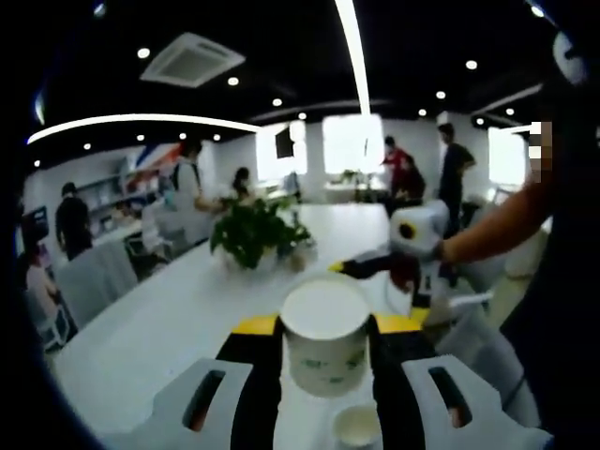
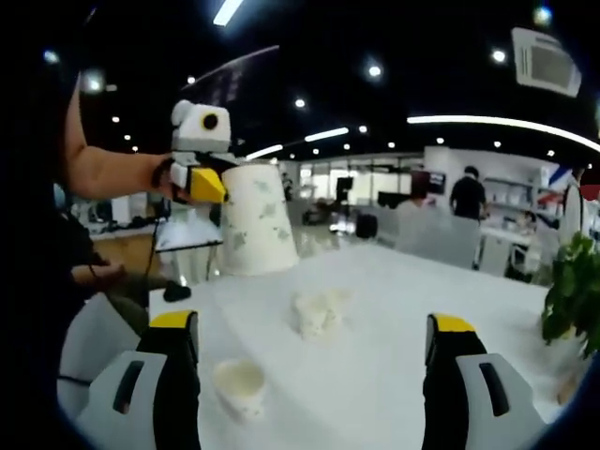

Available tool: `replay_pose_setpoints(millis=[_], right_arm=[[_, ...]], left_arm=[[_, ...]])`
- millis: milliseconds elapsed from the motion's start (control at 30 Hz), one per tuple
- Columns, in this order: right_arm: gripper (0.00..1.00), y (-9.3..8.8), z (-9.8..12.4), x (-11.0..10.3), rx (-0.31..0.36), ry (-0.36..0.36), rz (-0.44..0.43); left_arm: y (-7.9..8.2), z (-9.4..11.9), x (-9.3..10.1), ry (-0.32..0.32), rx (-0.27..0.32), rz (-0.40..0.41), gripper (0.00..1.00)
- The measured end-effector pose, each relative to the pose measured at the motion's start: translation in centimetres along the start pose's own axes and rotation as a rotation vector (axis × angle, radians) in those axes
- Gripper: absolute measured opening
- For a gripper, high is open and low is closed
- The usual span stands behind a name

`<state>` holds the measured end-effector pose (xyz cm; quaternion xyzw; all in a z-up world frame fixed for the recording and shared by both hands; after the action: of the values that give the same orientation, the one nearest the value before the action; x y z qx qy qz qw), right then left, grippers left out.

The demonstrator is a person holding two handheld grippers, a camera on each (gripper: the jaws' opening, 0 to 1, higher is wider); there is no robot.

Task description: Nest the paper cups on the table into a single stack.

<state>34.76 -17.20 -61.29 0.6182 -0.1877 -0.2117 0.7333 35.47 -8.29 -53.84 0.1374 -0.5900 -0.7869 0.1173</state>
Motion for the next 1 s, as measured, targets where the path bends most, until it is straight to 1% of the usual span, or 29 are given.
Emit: replay_pose_setpoints(millis=[200, 267, 300, 367, 433, 467, 500, 533, 600, 700, 733, 767, 867, 900, 967, 1000], right_arm=[[0.97, 1.7, -0.3, -0.5, 0.023, 0.02, 0.011], [0.95, 2.2, -0.5, -0.9, 0.017, 0.034, 0.021], [0.95, 2.8, -0.6, -1.1, 0.027, 0.045, 0.027], [0.92, 3.8, -0.6, -1.5, 0.035, 0.063, 0.03], [0.85, 4.2, -0.7, -1.9, 0.019, 0.095, -0.015], [0.78, 4.4, -0.7, -1.9, 0.011, 0.101, -0.016], [0.74, 4.9, -0.7, -2.0, 0.012, 0.115, -0.015], [0.7, 5.4, -0.7, -2.2, 0.026, 0.132, -0.026], [0.64, 6.6, -0.8, -2.9, 0.064, 0.17, -0.063], [0.51, 7.2, -0.8, -3.9, 0.069, 0.228, -0.094], [0.48, 7.3, -0.9, -4.5, 0.067, 0.259, -0.105], [0.44, 7.4, -1.0, -5.0, 0.066, 0.284, -0.113], [0.42, 7.7, -1.4, -5.6, 0.081, 0.313, -0.122], [0.42, 8.1, -1.5, -6.0, 0.109, 0.337, -0.152], [0.4, 9.0, -1.4, -6.1, 0.167, 0.368, -0.216], [0.4, 9.2, -1.4, -6.1, 0.178, 0.372, -0.227]], left_arm=[[0.4, 0.5, 0.4, -0.001, 0.027, -0.003, 0.34], [1.2, 0.8, 0.4, -0.001, 0.069, 0.014, 0.34], [1.5, 1.0, 0.2, 0.009, 0.082, 0.025, 0.34], [1.5, 1.1, 0.1, 0.018, 0.084, 0.023, 0.34], [1.7, 1.3, -0.2, 0.03, 0.109, 0.027, 0.34], [2.1, 1.4, -0.2, 0.034, 0.142, 0.053, 0.34], [2.4, 1.5, -0.3, 0.036, 0.161, 0.069, 0.34], [2.7, 1.7, -0.4, 0.044, 0.186, 0.078, 0.34], [3.0, 2.0, -0.4, 0.047, 0.209, 0.082, 0.34], [3.6, 2.4, -0.5, 0.048, 0.248, 0.101, 0.34], [3.9, 2.5, -0.5, 0.047, 0.264, 0.109, 0.34], [4.2, 2.7, -0.5, 0.044, 0.283, 0.13, 0.34], [4.2, 3.0, -0.5, 0.045, 0.297, 0.14, 0.34], [4.2, 3.1, -0.5, 0.045, 0.3, 0.14, 0.34], [4.1, 3.3, -0.4, 0.043, 0.308, 0.149, 0.34], [4.1, 3.4, -0.2, 0.038, 0.317, 0.154, 0.34]])
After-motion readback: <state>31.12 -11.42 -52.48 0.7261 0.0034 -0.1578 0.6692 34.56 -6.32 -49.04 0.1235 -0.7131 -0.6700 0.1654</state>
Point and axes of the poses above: the point that each gripper's makers call its tool centre point, and the gripper's own axes: z roughly backward along the fingers, x roughly to its right, y roughly out of its top, the point moved 1 cm from there along z, roughly backward along the fingers, and after that the axes turned 9 degrees about y, right-handed, at the moved point
